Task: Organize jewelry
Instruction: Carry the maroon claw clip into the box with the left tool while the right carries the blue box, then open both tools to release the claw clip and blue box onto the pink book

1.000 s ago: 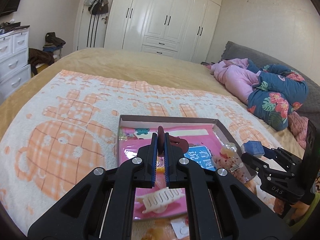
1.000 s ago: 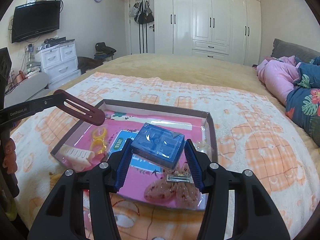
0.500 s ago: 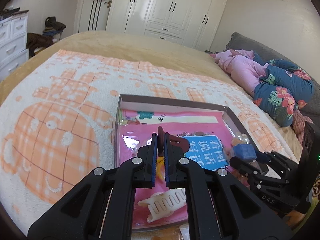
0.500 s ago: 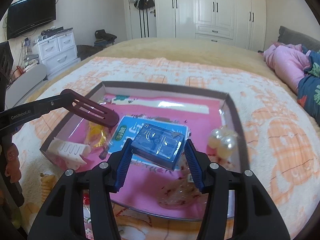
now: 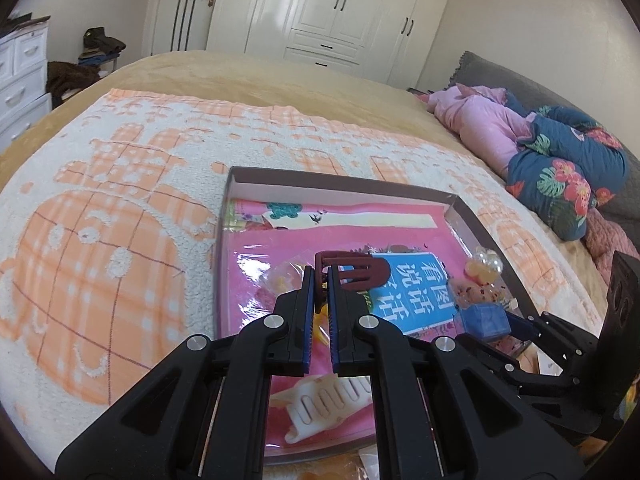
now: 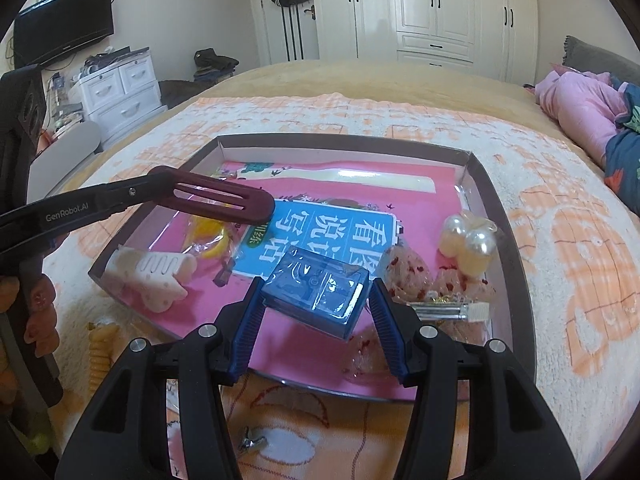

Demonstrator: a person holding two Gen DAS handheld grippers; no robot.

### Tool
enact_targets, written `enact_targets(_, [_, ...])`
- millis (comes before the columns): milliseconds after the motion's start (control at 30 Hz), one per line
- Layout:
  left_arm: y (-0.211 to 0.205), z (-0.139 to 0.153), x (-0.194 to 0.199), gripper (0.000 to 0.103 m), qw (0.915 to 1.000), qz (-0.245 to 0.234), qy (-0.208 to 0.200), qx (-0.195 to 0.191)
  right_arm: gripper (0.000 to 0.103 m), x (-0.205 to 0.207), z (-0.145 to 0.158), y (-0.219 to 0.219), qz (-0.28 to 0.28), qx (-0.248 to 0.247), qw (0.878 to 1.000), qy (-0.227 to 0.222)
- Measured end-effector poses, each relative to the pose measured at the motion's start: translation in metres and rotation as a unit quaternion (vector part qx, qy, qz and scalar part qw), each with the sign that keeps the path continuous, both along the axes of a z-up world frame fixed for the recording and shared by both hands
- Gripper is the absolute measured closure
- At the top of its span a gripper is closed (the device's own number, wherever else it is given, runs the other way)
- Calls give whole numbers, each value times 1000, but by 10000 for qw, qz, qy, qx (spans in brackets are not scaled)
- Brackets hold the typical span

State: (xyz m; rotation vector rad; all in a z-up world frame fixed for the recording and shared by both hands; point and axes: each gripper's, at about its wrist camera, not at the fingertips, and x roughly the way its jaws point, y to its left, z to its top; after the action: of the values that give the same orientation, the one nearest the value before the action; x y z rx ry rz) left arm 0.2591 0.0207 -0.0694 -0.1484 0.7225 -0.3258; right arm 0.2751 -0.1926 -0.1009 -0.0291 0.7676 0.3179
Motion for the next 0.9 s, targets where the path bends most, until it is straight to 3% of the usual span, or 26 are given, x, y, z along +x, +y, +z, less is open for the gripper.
enact_targets(233, [-6,-4,-2,101,9999,-88,49,-14,51,-4,-2,-6,-59,34,9999,78])
enact_targets(367, [-6,-3,-4,101,10000,-80,33,-16,43,-10,1,-8,-40,60,10000,-15])
enact_targets(767, [-5,2,-11,101,10000,-13,-10,-52,36,-33,13,-23,-158,176,9996,-177])
enact_targets(867, [-3,5,-15,92,10000,32,-55,-57,34,-38,17,-29,-228,245,9992,-208])
enact_targets(900, [-3,7,-16,83,9999,49,-74,-71,34,-40,19,-31,-259,270,9990,-232])
